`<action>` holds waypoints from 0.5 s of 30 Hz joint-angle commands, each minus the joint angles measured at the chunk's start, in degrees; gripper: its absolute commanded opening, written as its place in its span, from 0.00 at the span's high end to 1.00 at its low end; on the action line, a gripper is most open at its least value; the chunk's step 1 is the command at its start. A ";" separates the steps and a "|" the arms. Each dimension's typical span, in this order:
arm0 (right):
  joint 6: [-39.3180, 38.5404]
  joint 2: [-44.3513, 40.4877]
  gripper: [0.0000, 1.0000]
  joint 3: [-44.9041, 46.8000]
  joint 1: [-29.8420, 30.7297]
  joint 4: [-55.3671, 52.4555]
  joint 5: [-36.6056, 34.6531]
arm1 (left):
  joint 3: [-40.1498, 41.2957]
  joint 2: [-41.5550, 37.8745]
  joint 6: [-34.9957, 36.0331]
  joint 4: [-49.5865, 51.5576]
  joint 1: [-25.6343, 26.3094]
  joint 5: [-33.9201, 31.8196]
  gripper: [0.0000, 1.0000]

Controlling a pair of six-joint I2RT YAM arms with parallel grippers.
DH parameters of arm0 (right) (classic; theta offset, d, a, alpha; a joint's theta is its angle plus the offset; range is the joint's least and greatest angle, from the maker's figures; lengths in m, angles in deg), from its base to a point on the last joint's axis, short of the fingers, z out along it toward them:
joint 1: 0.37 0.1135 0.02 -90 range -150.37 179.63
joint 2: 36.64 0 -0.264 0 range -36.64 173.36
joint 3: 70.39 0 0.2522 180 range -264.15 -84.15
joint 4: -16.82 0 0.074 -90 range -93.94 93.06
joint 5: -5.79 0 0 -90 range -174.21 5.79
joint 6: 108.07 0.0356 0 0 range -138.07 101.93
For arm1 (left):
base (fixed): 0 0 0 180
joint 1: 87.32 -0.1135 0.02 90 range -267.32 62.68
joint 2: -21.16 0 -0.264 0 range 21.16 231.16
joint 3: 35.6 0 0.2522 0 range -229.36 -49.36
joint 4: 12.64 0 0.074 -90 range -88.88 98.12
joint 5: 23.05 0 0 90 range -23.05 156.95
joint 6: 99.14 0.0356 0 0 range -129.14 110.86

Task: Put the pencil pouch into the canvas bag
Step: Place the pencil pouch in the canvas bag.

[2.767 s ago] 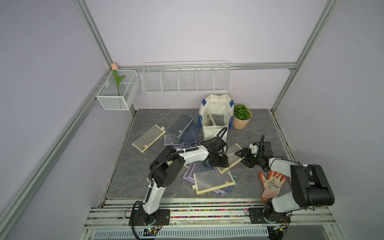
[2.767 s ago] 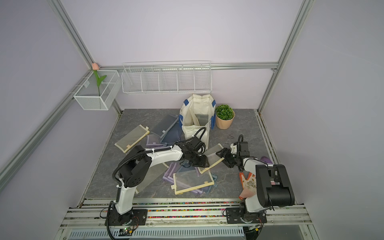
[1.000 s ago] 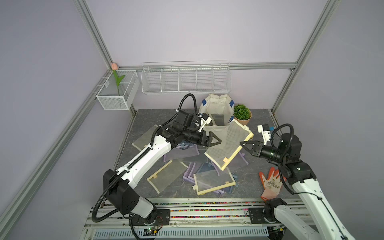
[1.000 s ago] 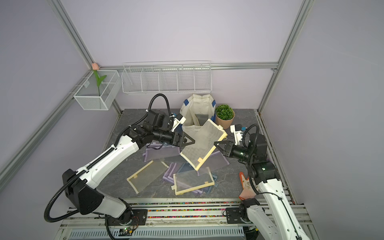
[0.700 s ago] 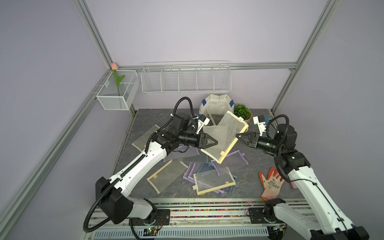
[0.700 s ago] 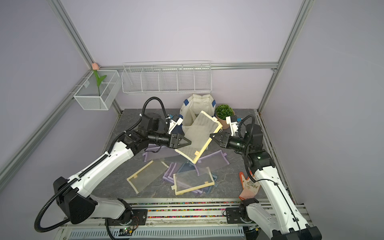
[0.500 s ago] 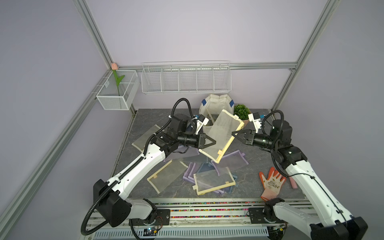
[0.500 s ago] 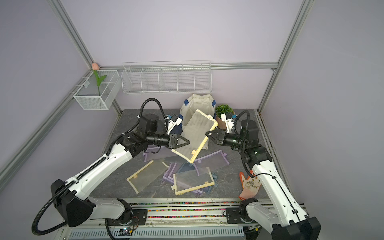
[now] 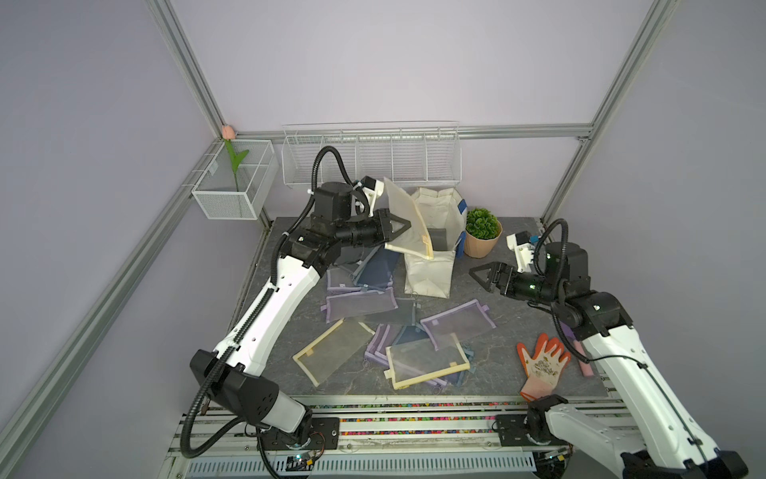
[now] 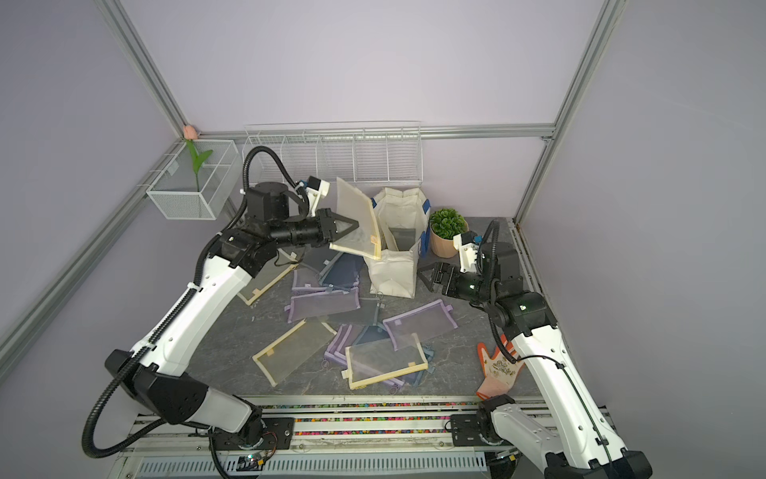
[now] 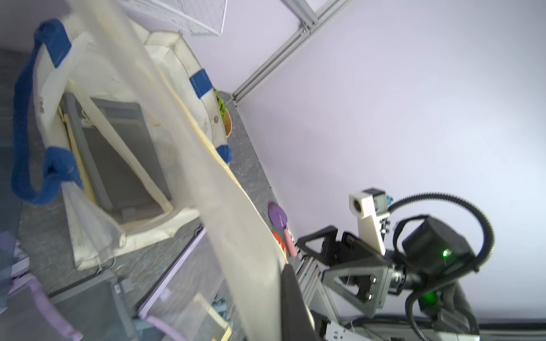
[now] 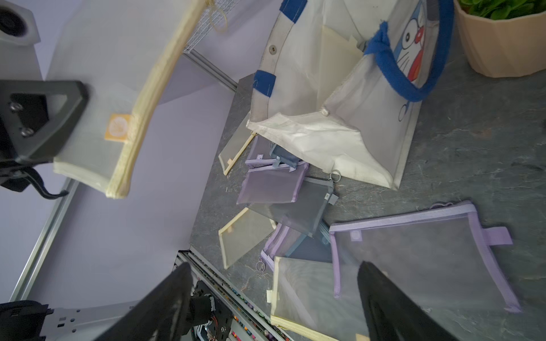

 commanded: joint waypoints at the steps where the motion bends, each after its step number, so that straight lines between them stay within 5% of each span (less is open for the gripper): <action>1: -1.31 -1.57 0.11 -0.84 0.26 -2.40 -3.83 | -4.58 7.06 -6.43 0.55 -0.12 -1.21 1.00; 10: -0.98 -4.07 0.11 -0.32 0.23 -4.03 -5.37 | -26.44 24.94 -7.99 5.26 1.02 -2.14 1.00; 15: -1.03 -5.26 0.11 -0.17 -0.15 -5.16 -5.95 | -31.56 31.12 -10.74 8.02 1.73 -4.68 1.00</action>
